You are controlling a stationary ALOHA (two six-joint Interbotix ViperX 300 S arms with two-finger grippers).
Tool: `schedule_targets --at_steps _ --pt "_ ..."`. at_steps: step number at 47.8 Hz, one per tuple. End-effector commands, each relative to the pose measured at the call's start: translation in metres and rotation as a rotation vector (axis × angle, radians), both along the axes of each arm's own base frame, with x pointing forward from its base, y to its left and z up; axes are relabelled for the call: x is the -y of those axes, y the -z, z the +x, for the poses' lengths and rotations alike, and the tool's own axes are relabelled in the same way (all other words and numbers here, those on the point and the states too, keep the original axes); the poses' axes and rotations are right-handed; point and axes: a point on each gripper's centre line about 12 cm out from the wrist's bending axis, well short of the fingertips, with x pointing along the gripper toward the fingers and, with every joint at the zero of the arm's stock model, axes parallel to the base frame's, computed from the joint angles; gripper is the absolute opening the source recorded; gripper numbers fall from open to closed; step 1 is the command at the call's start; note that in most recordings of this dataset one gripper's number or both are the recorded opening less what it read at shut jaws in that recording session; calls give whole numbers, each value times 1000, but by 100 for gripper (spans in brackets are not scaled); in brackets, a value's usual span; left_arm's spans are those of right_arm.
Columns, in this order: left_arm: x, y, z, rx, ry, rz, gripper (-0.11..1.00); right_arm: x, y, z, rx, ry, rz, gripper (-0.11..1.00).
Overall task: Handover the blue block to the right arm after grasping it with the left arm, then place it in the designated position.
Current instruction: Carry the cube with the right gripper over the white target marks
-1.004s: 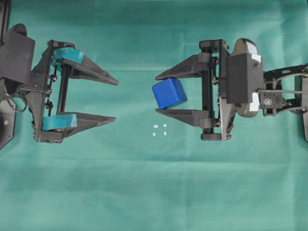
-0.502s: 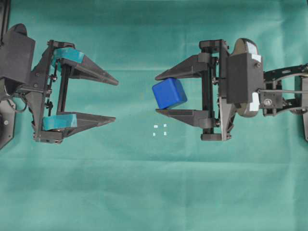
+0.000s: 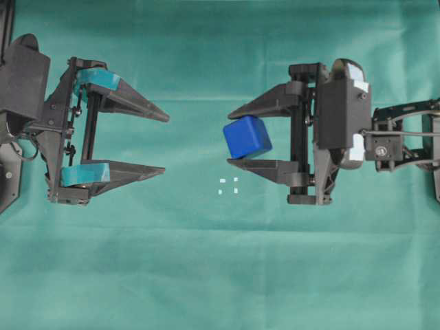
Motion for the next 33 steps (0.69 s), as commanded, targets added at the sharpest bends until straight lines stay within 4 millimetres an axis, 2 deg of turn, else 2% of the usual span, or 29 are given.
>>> schedule_targets --at_steps 1,16,33 --pt "1 -10 0 29 3 1 100 -2 -9 -5 -6 18 24 61" --pt "1 -10 0 32 3 1 100 -10 6 -14 -136 69 70 61" --pt "1 -10 0 32 3 1 100 -12 7 -15 -150 71 79 61"
